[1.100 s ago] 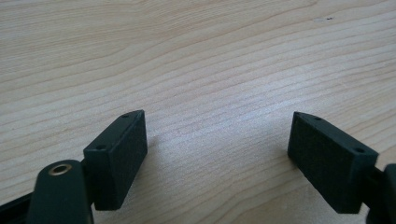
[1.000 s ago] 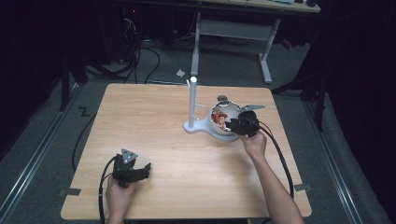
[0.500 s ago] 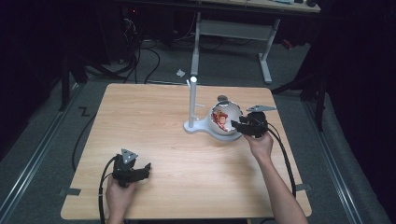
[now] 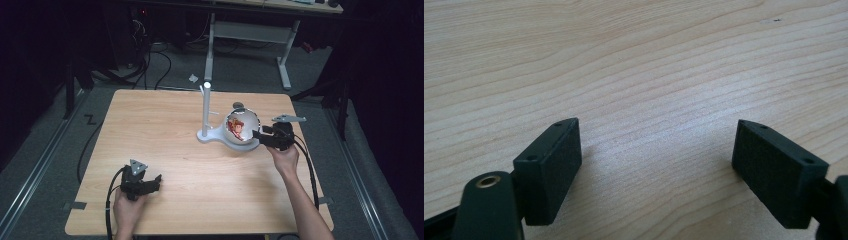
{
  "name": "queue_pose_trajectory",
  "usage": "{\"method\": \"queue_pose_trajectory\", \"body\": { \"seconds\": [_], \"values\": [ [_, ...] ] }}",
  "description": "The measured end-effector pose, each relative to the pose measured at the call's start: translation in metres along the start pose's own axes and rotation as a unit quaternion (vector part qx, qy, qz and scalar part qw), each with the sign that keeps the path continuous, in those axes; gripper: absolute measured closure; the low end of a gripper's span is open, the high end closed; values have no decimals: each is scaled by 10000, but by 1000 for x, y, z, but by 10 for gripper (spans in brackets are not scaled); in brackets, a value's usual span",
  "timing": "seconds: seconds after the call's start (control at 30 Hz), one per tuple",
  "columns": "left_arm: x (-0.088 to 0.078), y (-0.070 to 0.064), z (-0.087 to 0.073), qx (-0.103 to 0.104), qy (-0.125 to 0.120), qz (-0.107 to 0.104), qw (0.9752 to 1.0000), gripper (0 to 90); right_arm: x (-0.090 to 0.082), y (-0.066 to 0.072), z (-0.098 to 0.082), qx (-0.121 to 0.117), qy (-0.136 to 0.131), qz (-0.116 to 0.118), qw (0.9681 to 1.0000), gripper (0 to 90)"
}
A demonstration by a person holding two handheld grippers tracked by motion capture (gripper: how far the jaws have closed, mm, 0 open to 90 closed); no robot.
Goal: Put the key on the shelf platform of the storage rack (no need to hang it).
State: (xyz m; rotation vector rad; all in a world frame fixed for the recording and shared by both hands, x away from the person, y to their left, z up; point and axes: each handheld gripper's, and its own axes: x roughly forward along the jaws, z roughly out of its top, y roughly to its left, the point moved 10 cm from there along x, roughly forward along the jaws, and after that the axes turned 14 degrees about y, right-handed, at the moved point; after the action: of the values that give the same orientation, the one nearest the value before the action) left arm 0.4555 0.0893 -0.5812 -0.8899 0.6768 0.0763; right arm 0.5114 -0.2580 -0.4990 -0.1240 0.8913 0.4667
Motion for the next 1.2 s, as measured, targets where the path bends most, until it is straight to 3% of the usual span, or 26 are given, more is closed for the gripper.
{"method": "queue_pose_trajectory", "body": {
  "seconds": [0.27, 0.8, 1.2],
  "values": [
    [0, 0, 0, -6, -2, 3, 10000, 202, -12, 2, -5, 17, 23, -16, 10000, 469],
    [0, 0, 0, 3, 0, 2, 10000, 202, -44, -5, -33, 266, -250, 73, 9993, 465],
    [0, 0, 0, 9, 0, -2, 10000, 203, -59, -3, -48, 286, -378, 138, 9988, 468]
  ]
}}
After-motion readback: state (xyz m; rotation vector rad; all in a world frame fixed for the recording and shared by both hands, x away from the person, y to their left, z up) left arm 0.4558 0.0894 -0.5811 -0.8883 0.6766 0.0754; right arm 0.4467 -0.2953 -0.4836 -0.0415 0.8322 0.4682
